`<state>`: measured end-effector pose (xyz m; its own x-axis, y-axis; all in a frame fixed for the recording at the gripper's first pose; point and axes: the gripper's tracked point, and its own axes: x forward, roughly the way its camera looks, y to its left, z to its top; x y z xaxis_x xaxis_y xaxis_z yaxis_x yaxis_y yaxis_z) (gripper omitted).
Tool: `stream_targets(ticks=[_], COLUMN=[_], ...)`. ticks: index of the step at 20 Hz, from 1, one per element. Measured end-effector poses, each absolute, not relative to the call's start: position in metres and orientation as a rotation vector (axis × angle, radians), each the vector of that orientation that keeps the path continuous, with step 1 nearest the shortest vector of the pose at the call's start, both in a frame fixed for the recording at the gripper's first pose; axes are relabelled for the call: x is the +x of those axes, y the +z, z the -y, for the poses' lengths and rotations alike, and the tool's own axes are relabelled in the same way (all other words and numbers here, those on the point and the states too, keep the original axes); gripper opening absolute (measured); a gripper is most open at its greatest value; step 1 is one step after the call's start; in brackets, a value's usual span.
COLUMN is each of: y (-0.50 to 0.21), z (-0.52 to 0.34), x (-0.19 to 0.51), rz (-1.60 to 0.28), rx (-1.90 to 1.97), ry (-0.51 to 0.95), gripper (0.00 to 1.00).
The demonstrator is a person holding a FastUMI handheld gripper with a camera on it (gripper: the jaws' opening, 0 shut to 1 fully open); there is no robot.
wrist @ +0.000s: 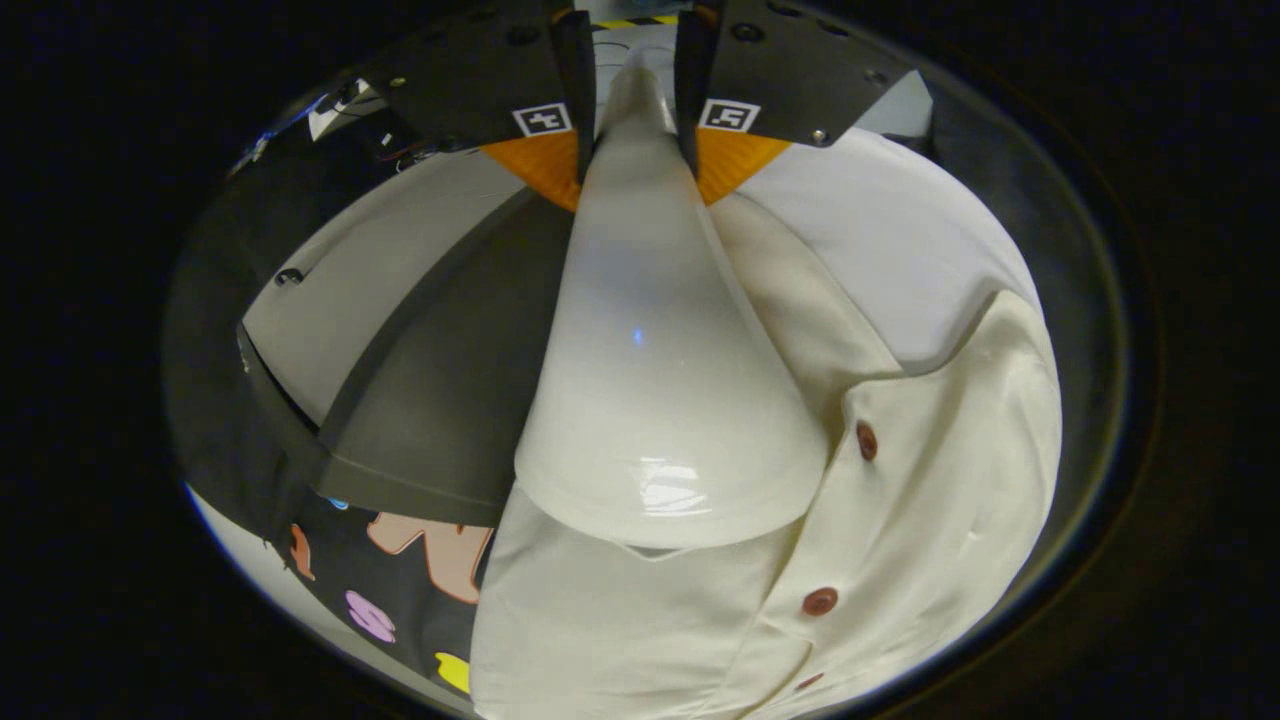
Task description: Iron the clothes twice with a garment steamer, once on the left side and once on the right side.
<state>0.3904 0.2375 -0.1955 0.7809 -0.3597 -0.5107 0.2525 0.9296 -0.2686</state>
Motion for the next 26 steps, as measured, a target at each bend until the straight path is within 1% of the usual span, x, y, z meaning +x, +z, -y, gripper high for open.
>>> stream_targets(ticks=[4, 10, 16, 24, 26], y=[-0.206, -0.253, -0.266, -0.288, -0.300], z=[-0.236, -0.233, -0.215, -0.213, -0.219], x=[0.386, 0.357, 0.348, 0.331, 0.321], rz=[-0.604, -0.703, -0.736, -0.815, -0.832], rx=[-0.183, -0.183, -0.178, -0.205, -0.208], ry=[-0.323, -0.246, -0.172, -0.167, -0.147], gripper=[0.32, 0.32, 0.32, 0.32, 0.32])
